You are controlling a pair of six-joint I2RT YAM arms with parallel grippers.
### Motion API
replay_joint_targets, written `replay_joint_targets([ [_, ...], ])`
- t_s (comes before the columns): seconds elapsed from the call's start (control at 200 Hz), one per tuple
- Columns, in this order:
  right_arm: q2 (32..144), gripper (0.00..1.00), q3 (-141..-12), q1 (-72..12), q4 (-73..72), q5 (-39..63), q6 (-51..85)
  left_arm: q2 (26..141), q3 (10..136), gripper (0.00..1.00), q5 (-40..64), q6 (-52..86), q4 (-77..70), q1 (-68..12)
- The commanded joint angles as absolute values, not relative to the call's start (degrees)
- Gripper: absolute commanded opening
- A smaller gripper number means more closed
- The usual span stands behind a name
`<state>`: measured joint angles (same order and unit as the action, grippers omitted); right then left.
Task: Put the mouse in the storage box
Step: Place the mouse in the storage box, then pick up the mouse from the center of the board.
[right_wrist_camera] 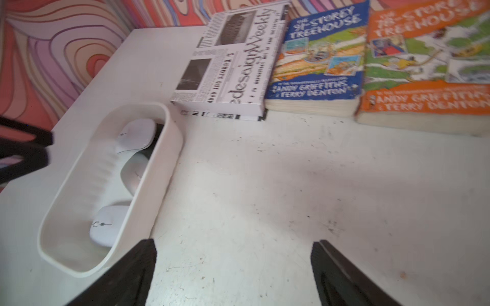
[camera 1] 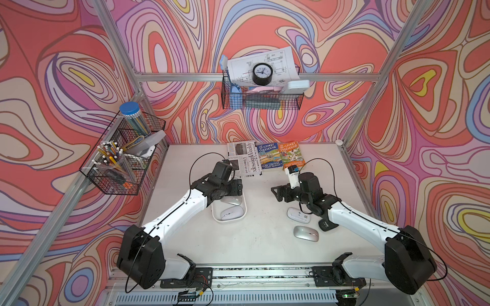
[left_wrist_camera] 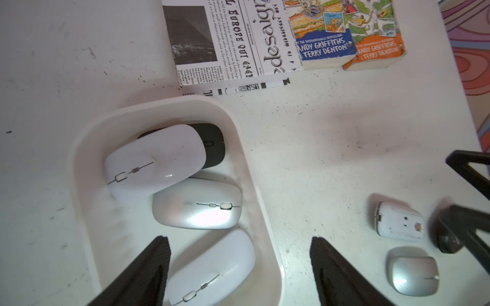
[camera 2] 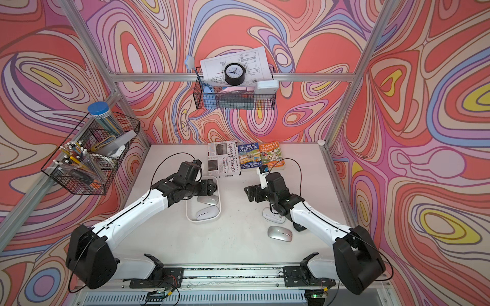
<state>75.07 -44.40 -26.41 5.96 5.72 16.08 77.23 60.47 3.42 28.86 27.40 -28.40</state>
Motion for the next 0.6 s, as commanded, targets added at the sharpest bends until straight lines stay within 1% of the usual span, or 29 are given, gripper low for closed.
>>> replay_joint_targets([
  [0.0,77.0,0.93,-45.7,-24.1,17.5,4.5,21.9,73.7,58.2,0.81,9.6,31.0,26.7,-28.0],
  [0.115,78.6,0.93,-45.4,-20.4,20.8,6.7,24.5,70.6,56.5,0.81,12.2,31.7,26.4,-28.0],
  [0.245,80.8,0.93,-44.7,-17.9,22.9,8.3,25.9,68.3,55.2,0.81,12.0,31.8,27.1,-28.0],
  [0.596,82.1,0.95,-42.9,-16.8,26.9,10.0,27.9,66.7,53.8,0.82,12.4,32.0,27.5,-28.0],
])
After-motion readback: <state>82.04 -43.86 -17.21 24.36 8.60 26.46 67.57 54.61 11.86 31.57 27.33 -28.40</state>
